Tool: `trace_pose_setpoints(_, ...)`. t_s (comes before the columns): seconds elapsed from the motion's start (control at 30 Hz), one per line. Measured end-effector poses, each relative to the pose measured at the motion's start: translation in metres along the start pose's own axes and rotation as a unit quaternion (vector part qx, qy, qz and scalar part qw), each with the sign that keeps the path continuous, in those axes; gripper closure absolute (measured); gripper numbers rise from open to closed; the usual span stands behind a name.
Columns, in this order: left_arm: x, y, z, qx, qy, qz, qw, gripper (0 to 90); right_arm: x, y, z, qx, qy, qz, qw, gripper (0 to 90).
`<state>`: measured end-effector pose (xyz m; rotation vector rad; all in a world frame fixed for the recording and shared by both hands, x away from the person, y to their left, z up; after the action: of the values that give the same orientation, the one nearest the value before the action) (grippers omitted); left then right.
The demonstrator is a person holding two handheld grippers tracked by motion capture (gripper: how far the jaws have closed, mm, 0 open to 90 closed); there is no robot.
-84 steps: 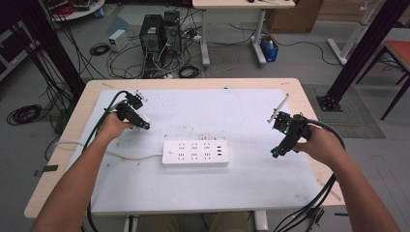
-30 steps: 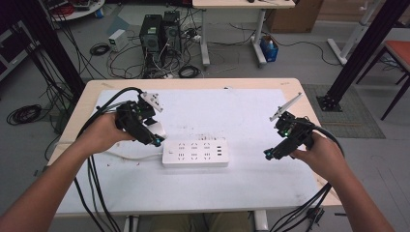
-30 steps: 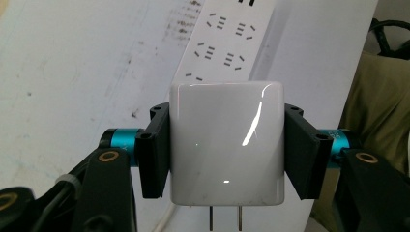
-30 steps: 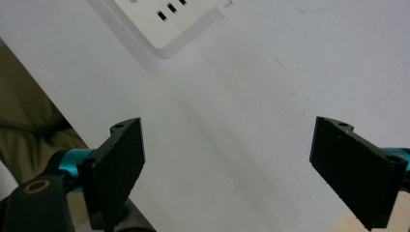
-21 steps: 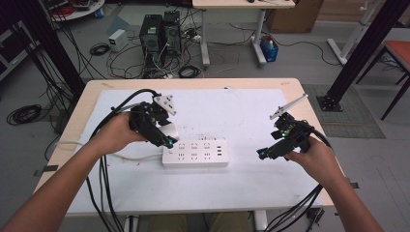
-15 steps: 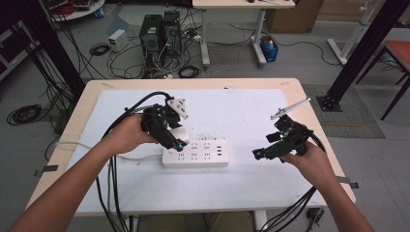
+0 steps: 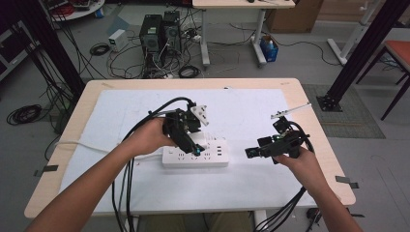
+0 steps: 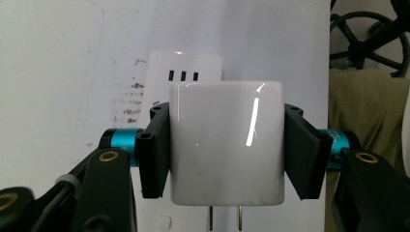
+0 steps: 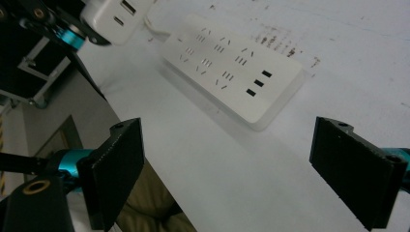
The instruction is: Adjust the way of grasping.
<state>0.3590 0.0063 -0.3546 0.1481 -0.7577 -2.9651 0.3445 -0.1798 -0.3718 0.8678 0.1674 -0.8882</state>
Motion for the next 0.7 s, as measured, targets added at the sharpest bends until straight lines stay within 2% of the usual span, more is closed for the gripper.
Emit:
trace_pose_setpoints(0.33, 0.006, 0.018, -0.018, 0.019, 0.008, -0.031, 0.9993, 42.5, -0.003, 0.005, -0.006, 0.024, 0.037, -0.052, 0.9977, 11.9)
trace_pose_setpoints(0.5, 0.010, 0.023, -0.023, 0.019, 0.006, -0.041, 0.9990, 42.5, -0.007, 0.008, -0.013, 0.034, 0.070, -0.084, 0.9934, 11.8)
trace_pose_setpoints(0.63, 0.012, 0.025, -0.026, 0.019, 0.010, -0.048, 0.9986, 42.5, -0.009, 0.009, -0.019, 0.035, 0.084, -0.101, 0.9907, 11.9)
trace_pose_setpoints(0.7, 0.012, 0.027, -0.028, 0.018, 0.013, -0.052, 0.9984, 42.5, -0.012, 0.010, -0.022, 0.036, 0.097, -0.113, 0.9882, 11.9)
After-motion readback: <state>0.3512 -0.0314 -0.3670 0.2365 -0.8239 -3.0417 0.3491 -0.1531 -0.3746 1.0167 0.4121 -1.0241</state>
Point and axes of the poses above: each handheld gripper's, and its own axes: z roughly backward along the jaws, y roughly out of its top, x roughly to its right, the point moved 9 cm from there along -z, roughly forward along the jaws, and after that the axes turned 2 degrees about -z, right-handed, at the moved point
